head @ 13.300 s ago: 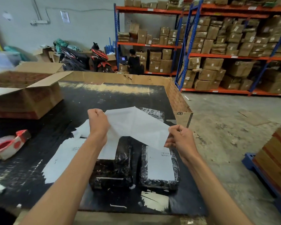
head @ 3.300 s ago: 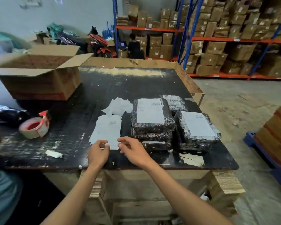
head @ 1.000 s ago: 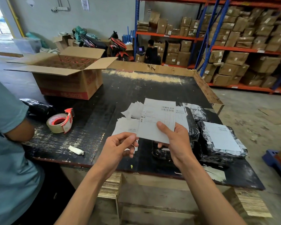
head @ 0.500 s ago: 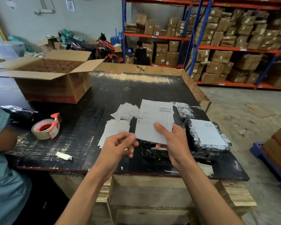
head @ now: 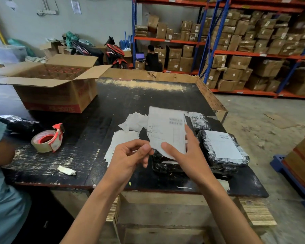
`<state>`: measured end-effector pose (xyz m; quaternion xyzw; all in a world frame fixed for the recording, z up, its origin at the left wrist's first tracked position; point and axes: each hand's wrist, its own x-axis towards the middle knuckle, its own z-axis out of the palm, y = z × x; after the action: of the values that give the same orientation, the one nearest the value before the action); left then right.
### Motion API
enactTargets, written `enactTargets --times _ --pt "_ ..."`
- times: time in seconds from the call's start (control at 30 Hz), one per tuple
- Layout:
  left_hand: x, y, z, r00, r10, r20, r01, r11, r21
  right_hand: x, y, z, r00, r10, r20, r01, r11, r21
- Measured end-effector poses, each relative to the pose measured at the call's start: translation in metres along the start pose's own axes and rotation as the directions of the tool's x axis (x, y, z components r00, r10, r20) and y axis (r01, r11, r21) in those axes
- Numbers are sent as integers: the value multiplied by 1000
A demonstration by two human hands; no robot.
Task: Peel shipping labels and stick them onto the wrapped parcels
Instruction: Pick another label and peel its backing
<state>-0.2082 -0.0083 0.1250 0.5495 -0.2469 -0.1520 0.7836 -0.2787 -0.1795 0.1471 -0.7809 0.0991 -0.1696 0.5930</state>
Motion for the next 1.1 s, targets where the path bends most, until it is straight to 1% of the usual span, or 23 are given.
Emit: enactTargets --times 0.07,0.13,0.2,0.27,0.3,0.33,0.4,0.47,0.6,0.7,0.8,0.87,1.1 --pt "0 2 4 1000 14 18 -14 1000 -1 -4 -8 -6 997 -75 -6 74 995 -67" --pt "0 3 9 999 13 30 -13 1000 -5 -6 -13 -12 994 -105 4 104 985 -139" --pt "0 4 14 999 11 48 -11 1000 -15 -9 -16 -16 996 -90 2 87 960 -267" --pt "0 4 19 998 11 66 -10 1000 -19 -12 -19 -21 996 -81 -28 67 940 -333" --pt "0 4 21 998 12 70 -11 1000 -16 -12 -22 -24 995 -91 -32 76 947 -311" --pt "1 3 23 997 14 71 -13 1000 -8 -13 -25 -27 994 -106 -14 99 963 -250" --pt "2 2 27 997 21 71 -21 1000 5 -13 -28 -33 987 -134 88 142 985 -95" --pt "3 1 31 997 35 71 -37 999 23 -16 -28 -36 973 -165 164 170 985 -19" --pt "2 -1 35 996 53 72 -58 996 62 -19 -25 -37 955 -196 221 196 980 20" --pt "1 -1 36 996 51 74 -57 994 89 -19 -23 -40 951 -209 230 210 978 21" --pt "1 0 37 996 71 50 -77 988 131 -18 -21 -40 949 -200 242 190 980 64" --pt "1 0 36 995 93 44 -99 981 164 -18 -21 -40 952 -188 242 177 982 64" --pt "4 -2 32 986 145 79 -161 952 262 -18 -23 -37 963 -149 224 139 988 64"
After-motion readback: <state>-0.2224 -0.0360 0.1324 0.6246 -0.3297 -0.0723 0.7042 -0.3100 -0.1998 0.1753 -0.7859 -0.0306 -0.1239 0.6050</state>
